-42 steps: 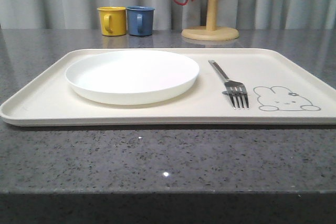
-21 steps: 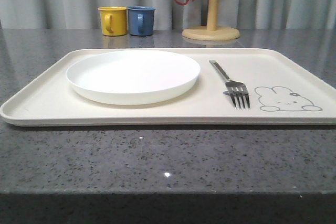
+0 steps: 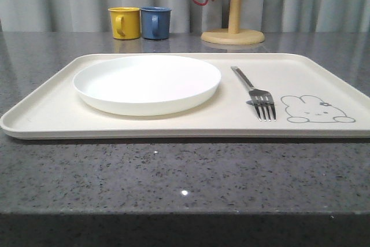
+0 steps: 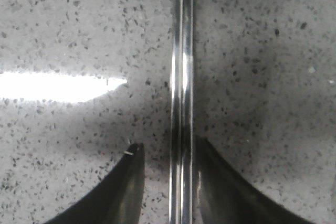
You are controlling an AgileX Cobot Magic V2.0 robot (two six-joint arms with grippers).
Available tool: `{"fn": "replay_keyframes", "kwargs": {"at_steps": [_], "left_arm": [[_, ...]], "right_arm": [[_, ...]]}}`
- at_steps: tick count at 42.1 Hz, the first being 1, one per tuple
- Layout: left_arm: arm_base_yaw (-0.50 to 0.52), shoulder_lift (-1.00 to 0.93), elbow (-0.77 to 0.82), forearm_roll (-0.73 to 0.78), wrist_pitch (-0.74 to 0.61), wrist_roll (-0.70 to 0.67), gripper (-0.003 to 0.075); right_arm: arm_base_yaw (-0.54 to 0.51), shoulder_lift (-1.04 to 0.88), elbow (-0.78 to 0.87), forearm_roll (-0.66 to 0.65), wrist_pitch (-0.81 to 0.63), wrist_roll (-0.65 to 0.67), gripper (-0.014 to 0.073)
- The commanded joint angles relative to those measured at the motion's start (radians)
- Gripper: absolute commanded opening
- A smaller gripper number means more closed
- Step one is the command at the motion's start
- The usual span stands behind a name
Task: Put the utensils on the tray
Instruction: 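Move the right gripper to the chopsticks and grasp them, then place the chopsticks on the tray beside the fork and release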
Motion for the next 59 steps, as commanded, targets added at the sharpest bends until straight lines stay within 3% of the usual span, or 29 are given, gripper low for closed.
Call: {"fn": "replay_keyframes", "kwargs": {"at_steps": [1,33,45,59], "left_arm": [[-0.008,0.002,-0.023,-0.021,-0.071,0.0,0.0295],[-0.008,0.002,-0.023,-0.021,-0.071,0.0,0.0295],[-0.008,0.002,-0.023,-0.021,-0.071,0.0,0.0295],[-0.008,0.002,-0.023,-0.021,-0.071,0.0,0.0295]], "right_arm": [[-0.007,-0.03,-0.023,-0.02,-0.027,-0.013,0.0273],[-0.007,0.003,-0.024,-0.027,-0.037,-0.013,0.0263],[-0.007,0.003,-0.024,-0.027,-0.021,-0.013,0.0065],[-0.004,-0.014,-0.026,-0.027,-0.012,-0.012,0.0055]]}}
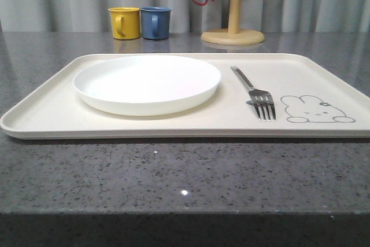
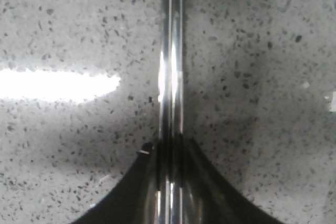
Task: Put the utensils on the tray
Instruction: 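Place the chopsticks on the tray beside the fork and release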
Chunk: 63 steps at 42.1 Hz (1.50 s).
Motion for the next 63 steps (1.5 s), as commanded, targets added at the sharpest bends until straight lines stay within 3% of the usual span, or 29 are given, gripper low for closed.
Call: {"fn": "replay_keyframes", "kwargs": {"at_steps": [1,7,13,26,37,49,63], "left_arm": [[-0.008,0.002,-0.023,-0.021,-0.069,0.0,0.0295],[-0.008,0.002,-0.023,-0.021,-0.069,0.0,0.0295],[-0.008,0.002,-0.023,-0.021,-0.069,0.0,0.0295],[-0.008,0.002,-0.023,-0.021,-0.069,0.0,0.0295],[-0.008,0.002,-0.023,-0.021,-0.069,0.0,0.0295],[-0.008,0.002,-0.023,-0.021,-0.069,0.0,0.0295],[-0.008,0.002,-0.023,-0.021,-0.069,0.0,0.0295]], "right_arm": [[-0.002,-0.054,-0.026,0.0,0.014,-0.005,0.0055],[0.024,-0.101,-0.062,0.023,0.056,0.008,0.0055],[0.087,-0.118,-0.147,0.026,0.121,0.102,0.0055],[0.351,-0.114,-0.259,0.026,0.136,0.441,0.0059],[0.516,-0.044,-0.263,0.026,0.087,0.584,0.0059],[0.586,0.076,-0.264,0.026,0.077,0.614,0.0059],[0.591,0.129,-0.264,0.025,0.067,0.615,0.0066]]}}
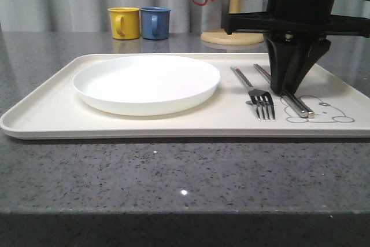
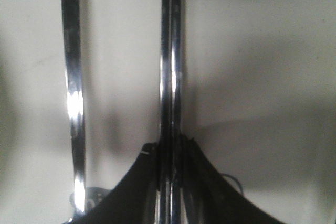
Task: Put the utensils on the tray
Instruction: 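Place the chopsticks on the tray beside the fork and release, then move the right gripper to the spoon and grasp it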
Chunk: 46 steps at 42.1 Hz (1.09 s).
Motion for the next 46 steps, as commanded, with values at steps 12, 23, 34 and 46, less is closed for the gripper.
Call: {"fn": "replay_keyframes", "kwargs": {"at_steps": [12,23,34,46], "left_arm": [[-0.008,0.002,-0.023,-0.021,-0.069,0.0,0.0295],[-0.008,0.002,-0.023,-0.021,-0.069,0.0,0.0295],[-0.008,0.002,-0.023,-0.021,-0.069,0.0,0.0295],[-0.008,0.002,-0.023,-0.021,-0.069,0.0,0.0295]], "right_arm": [[0.001,-0.037,-0.024,-0.009,-0.033,0.0,0.0353],[-0.019,-0.129,-0.024,-0.085,-0.008,-0.019,0.0394],[-0.214,-0.304,-0.024,-0.205,0.164,-0.172,0.0394],[-0.55,-0.354,-0.012,-0.205,0.207,-0.374,0.0394]]}}
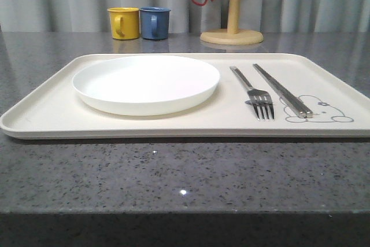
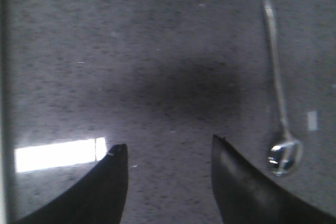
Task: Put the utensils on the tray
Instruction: 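Move the right gripper to the spoon and grasp it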
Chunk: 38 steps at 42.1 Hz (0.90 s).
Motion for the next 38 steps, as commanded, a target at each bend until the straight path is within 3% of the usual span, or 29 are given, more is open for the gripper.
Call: {"fn": "replay_keyframes", "kwargs": {"at_steps": [1,14,38], "left_arm": [[-0.008,0.002,-0.023,-0.021,-0.069,0.0,0.0295],[-0.008,0.002,-0.023,-0.021,-0.069,0.0,0.0295],[-0.008,0.002,-0.023,-0.021,-0.069,0.0,0.0295]], "right_arm": [[-0.095,-0.036,-0.01,-0.021,0.102,-0.065,0.0394],[-0.27,0.026,0.019,-0.006,0.025,-0.137,0.0394],[-0.304,0.172,0.019,0.003,0.037,-0.281,0.0393]]}}
